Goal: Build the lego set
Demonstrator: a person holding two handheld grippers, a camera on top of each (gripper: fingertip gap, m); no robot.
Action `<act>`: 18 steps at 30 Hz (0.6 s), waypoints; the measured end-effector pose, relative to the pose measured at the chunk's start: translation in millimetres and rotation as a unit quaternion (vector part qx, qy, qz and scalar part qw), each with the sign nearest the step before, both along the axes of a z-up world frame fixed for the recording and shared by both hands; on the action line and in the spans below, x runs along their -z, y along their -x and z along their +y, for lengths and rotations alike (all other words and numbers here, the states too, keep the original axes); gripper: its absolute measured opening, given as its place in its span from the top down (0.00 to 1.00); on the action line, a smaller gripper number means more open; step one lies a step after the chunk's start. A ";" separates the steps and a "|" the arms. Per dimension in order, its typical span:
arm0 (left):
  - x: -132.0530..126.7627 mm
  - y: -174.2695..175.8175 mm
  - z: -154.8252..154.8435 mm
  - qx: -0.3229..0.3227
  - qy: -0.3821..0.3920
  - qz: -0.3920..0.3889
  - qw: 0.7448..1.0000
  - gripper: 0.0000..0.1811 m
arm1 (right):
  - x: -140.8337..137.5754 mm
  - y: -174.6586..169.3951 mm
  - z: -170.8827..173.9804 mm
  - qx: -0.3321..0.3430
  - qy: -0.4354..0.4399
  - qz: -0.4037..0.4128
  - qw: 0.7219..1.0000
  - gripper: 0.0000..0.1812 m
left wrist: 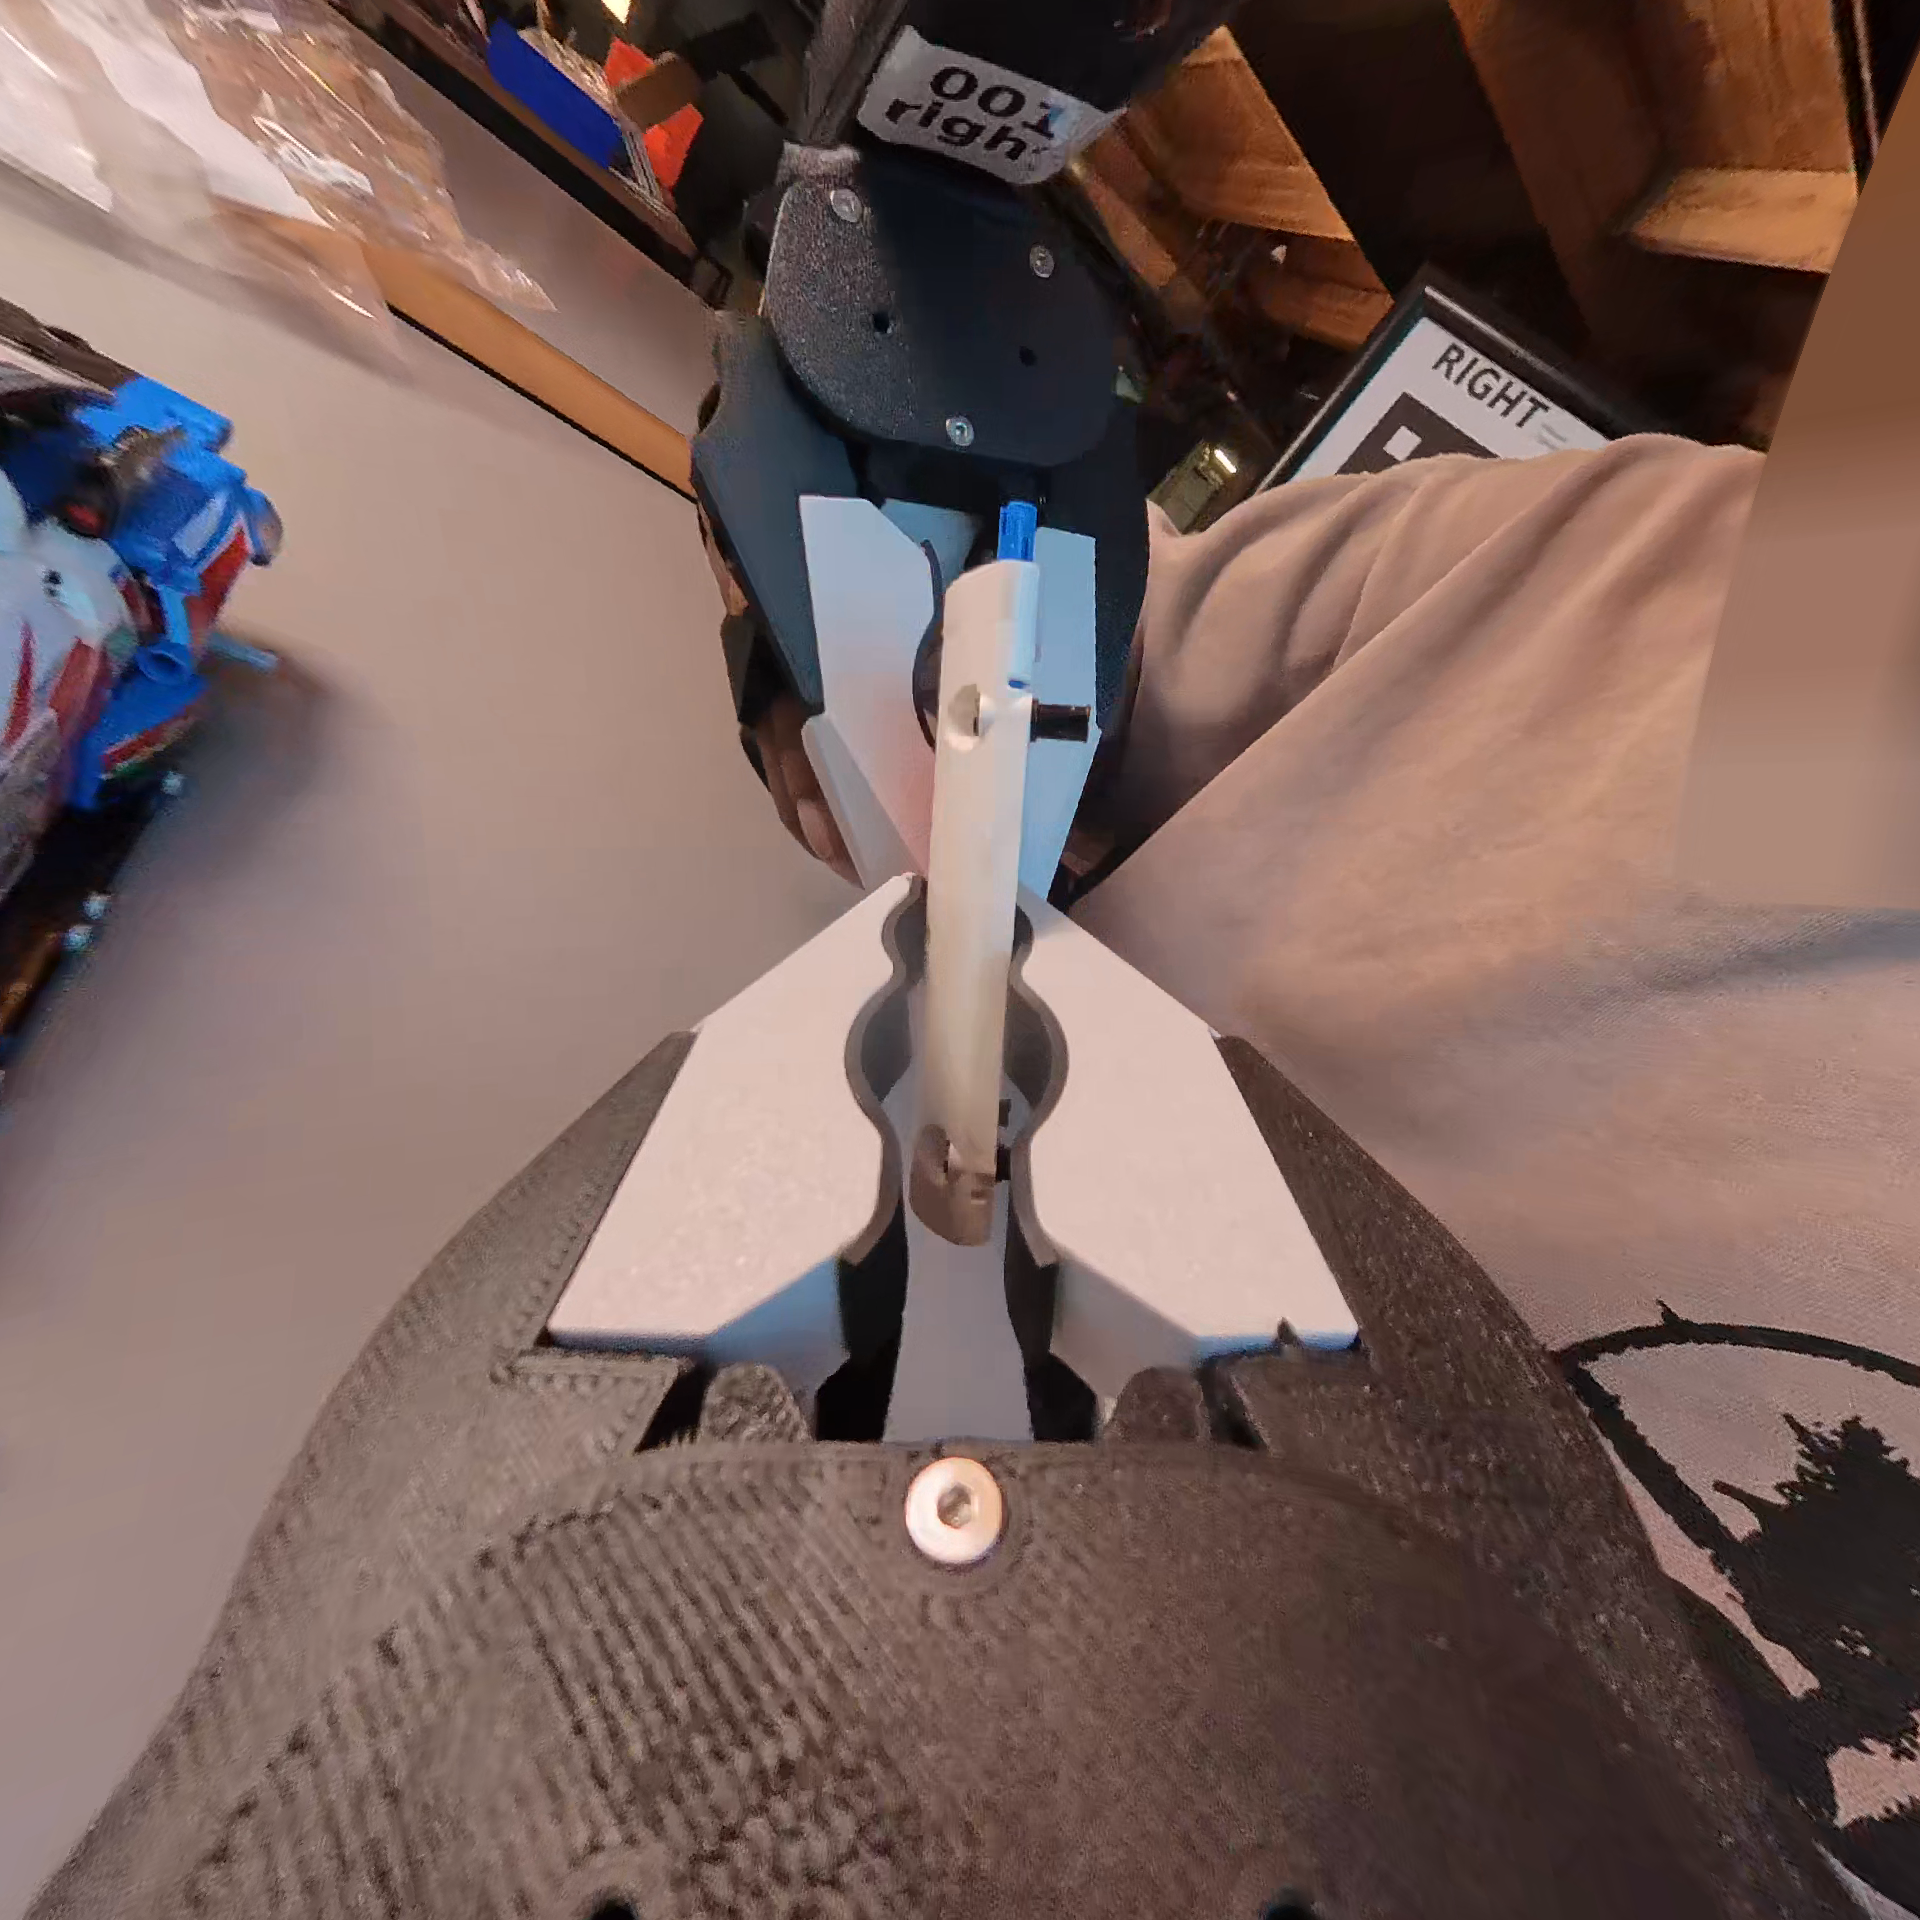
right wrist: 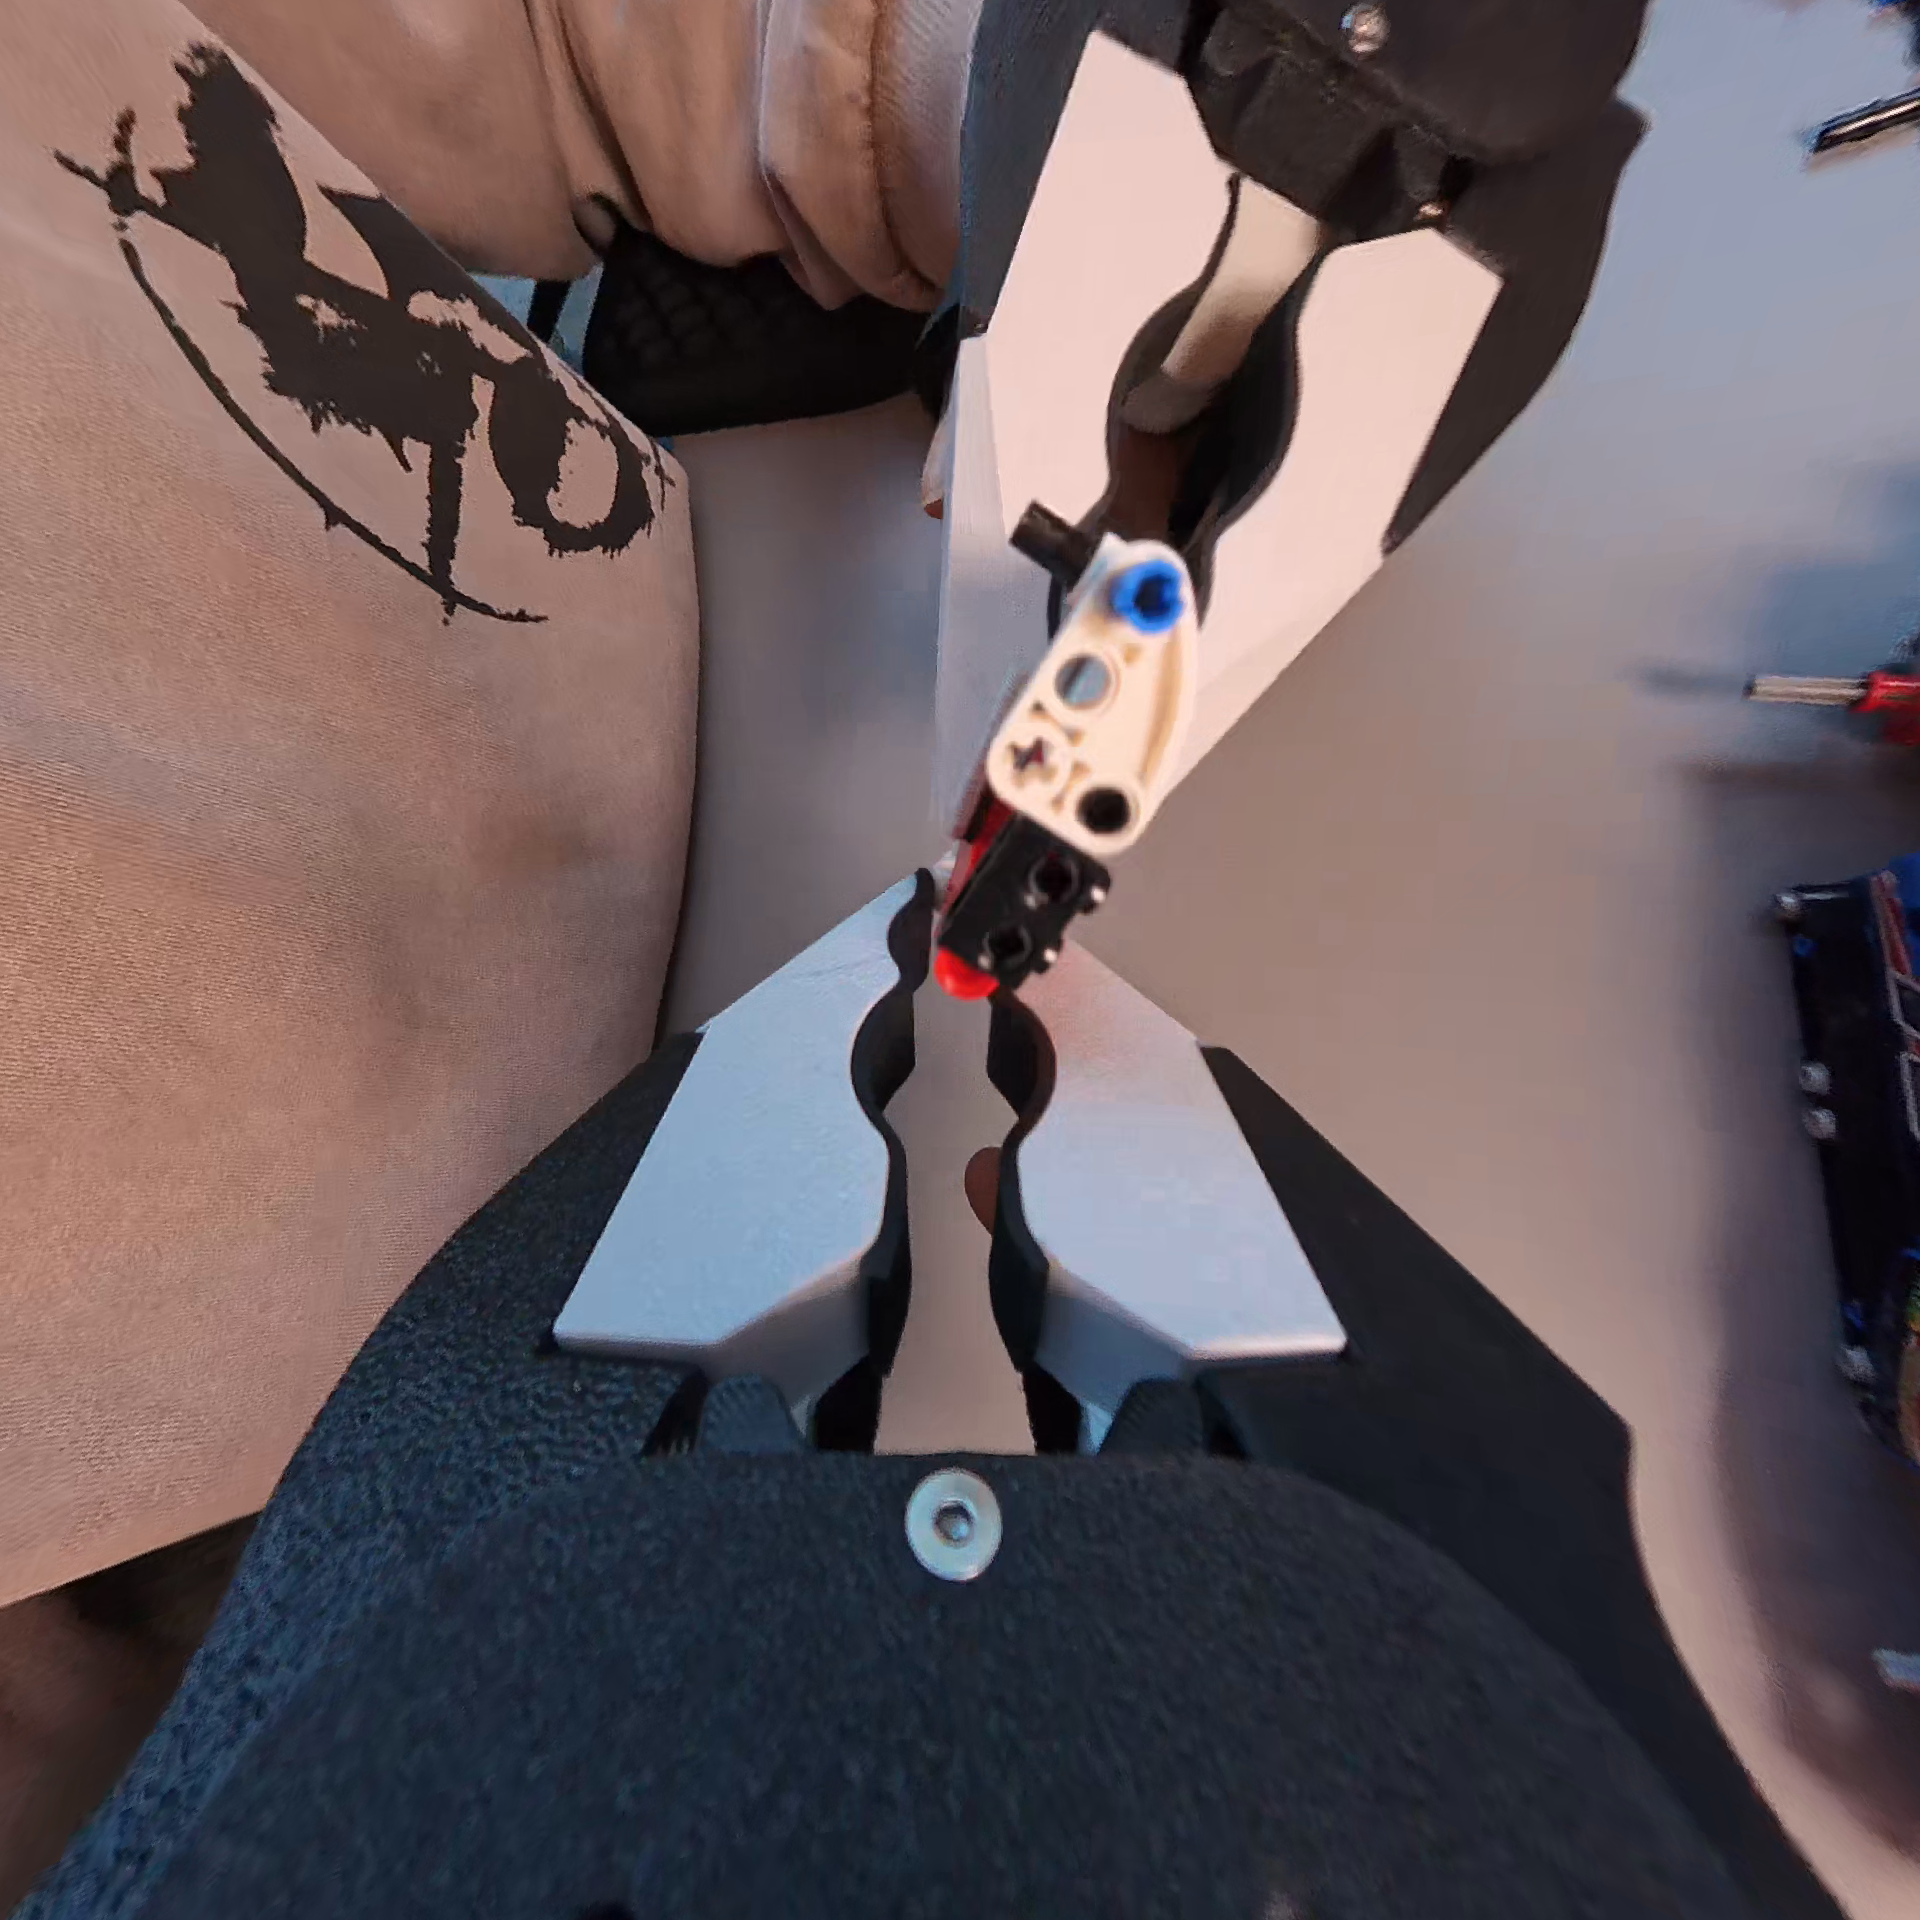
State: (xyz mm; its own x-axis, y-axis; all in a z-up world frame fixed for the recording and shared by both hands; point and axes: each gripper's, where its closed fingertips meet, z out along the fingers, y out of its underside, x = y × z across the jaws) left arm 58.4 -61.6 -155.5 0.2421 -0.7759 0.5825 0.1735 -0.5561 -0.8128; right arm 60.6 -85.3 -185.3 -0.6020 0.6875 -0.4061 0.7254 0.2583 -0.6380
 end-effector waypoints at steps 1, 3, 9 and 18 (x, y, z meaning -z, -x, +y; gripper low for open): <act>-1.9 4.4 2.0 -0.013 -0.004 -0.003 1.000 0.95 | -3.7 4.2 6.2 0.018 0.001 0.012 1.000 0.98; -2.6 11.1 4.1 -0.030 -0.006 -0.005 1.000 0.95 | -12.2 12.4 19.7 0.055 0.003 0.043 0.998 0.98; -1.0 17.7 9.4 -0.055 -0.020 0.015 0.998 0.95 | -30.0 17.7 38.5 0.103 0.013 0.091 0.990 0.98; 12.1 0.7 2.8 -0.047 -0.048 0.091 0.994 0.96 | -26.3 20.4 30.5 0.098 0.000 0.086 0.991 0.98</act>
State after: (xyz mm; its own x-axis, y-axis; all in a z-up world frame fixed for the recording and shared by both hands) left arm 57.6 -58.8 -167.6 0.4104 -0.7953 0.4463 0.0665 -0.4619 -0.8844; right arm 40.2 -54.8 -159.0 -0.5175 0.7982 -0.3084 0.6418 0.1237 -0.7568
